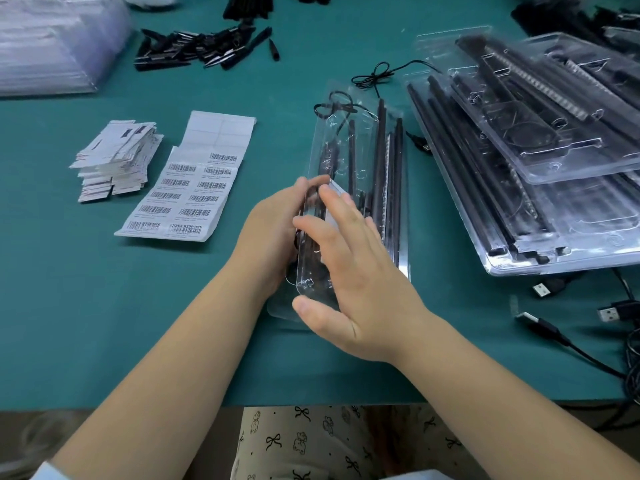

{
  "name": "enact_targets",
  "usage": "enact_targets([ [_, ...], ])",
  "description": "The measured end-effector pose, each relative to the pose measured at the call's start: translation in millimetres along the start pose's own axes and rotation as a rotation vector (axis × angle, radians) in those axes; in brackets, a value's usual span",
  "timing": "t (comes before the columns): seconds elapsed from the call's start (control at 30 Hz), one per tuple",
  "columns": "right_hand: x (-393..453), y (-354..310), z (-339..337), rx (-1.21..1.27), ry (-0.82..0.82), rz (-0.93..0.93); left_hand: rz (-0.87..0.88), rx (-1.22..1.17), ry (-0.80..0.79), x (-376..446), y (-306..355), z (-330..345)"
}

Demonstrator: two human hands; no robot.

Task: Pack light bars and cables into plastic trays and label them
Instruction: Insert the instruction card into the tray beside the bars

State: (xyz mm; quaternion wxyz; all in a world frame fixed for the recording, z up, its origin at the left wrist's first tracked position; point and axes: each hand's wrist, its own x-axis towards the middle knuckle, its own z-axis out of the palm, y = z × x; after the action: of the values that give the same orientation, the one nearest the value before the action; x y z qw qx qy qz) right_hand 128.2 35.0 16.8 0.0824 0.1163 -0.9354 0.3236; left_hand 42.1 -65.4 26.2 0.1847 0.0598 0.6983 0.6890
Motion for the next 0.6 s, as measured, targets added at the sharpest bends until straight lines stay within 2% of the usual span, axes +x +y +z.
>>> enact_targets([
  [0.07, 0, 0, -1, 0.023, 0.014, 0.001, 0.059, 0.103, -0.011, -1, 0, -1],
  [0.2, 1, 0, -1, 0.029, 0.023, -0.004, 0.057, 0.074, -0.037, -2, -1, -3],
  [0.33, 1, 1, 0, 0.016, 0.052, -0.008, 0.084, 0.189, -0.076, -1, 2, -4],
  [0.43, 0, 1, -1, 0.019, 0.066, -0.005, 0.043, 0.187, -0.150, 2, -6, -3],
  [0.6, 0, 1, -1, -0.037, 0.026, 0.012, 0.032, 0.177, -0.152, 3, -6, -1],
])
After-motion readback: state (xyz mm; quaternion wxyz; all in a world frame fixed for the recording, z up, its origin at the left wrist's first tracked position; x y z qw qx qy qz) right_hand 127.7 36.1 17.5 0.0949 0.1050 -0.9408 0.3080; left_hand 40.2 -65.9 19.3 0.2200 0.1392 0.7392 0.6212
